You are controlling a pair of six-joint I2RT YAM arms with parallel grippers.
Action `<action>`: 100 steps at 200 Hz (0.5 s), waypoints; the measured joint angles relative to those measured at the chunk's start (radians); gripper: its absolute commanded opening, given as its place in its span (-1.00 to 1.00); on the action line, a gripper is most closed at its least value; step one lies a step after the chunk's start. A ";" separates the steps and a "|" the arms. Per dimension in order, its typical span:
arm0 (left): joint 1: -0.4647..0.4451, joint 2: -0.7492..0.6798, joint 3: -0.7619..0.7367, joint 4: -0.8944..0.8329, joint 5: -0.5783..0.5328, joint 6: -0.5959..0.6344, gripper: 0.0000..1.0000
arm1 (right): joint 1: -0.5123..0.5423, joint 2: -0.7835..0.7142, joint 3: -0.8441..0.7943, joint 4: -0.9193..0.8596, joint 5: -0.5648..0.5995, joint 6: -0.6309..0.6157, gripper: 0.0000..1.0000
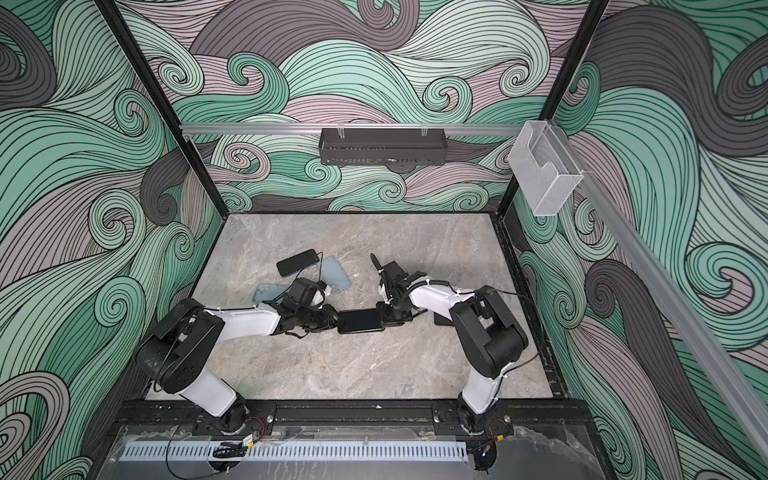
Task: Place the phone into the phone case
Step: 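Open the right gripper and lift it off the cased smartphone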
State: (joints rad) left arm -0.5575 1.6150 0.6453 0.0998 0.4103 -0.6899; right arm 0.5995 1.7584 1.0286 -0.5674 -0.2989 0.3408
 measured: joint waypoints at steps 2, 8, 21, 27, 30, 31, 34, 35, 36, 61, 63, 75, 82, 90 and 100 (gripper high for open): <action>0.000 0.000 0.000 0.000 0.000 0.000 -0.38 | 0.000 0.001 0.000 0.000 0.001 0.000 -0.64; 0.000 0.000 0.000 0.000 0.000 0.000 -0.38 | 0.003 0.002 0.003 -0.004 0.006 0.000 -0.64; 0.000 0.000 0.000 0.000 0.001 -0.001 -0.38 | 0.009 0.010 0.008 -0.009 0.020 0.000 -0.65; 0.000 0.000 0.000 0.001 0.001 -0.002 -0.38 | 0.013 0.010 0.011 -0.012 0.027 0.000 -0.65; 0.000 0.000 0.000 0.001 0.001 -0.002 -0.38 | 0.014 0.011 0.011 -0.012 0.031 0.000 -0.65; 0.000 0.000 0.000 0.001 0.001 -0.002 -0.38 | 0.014 0.011 0.012 -0.013 0.032 0.000 -0.65; 0.000 0.000 0.000 0.001 0.001 -0.002 -0.38 | 0.016 0.011 0.012 -0.013 0.034 0.000 -0.65; 0.000 0.000 0.000 0.001 0.001 -0.002 -0.38 | 0.017 0.012 0.012 -0.013 0.036 0.000 -0.65; 0.000 0.000 0.000 0.001 0.001 -0.002 -0.38 | 0.017 0.012 0.013 -0.013 0.037 0.000 -0.65; 0.000 0.001 0.000 0.001 0.001 -0.002 -0.39 | 0.031 0.019 0.020 -0.021 0.066 0.000 -0.65; 0.000 0.001 0.000 0.001 0.001 -0.002 -0.39 | 0.032 0.019 0.021 -0.022 0.068 0.000 -0.65; 0.000 0.001 0.000 0.001 0.001 -0.002 -0.39 | 0.039 0.023 0.026 -0.029 0.082 0.000 -0.65; 0.000 0.001 0.000 0.002 0.001 -0.002 -0.38 | 0.043 0.024 0.028 -0.031 0.089 0.000 -0.65; 0.000 0.002 0.000 0.002 0.001 -0.002 -0.39 | 0.047 0.026 0.032 -0.036 0.098 0.000 -0.65; 0.000 0.003 0.000 0.003 0.002 -0.002 -0.39 | 0.053 0.029 0.037 -0.041 0.110 0.000 -0.65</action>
State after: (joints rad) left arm -0.5571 1.6176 0.6456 0.1028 0.4118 -0.6922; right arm 0.6529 1.7874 1.0653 -0.6083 -0.1890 0.3408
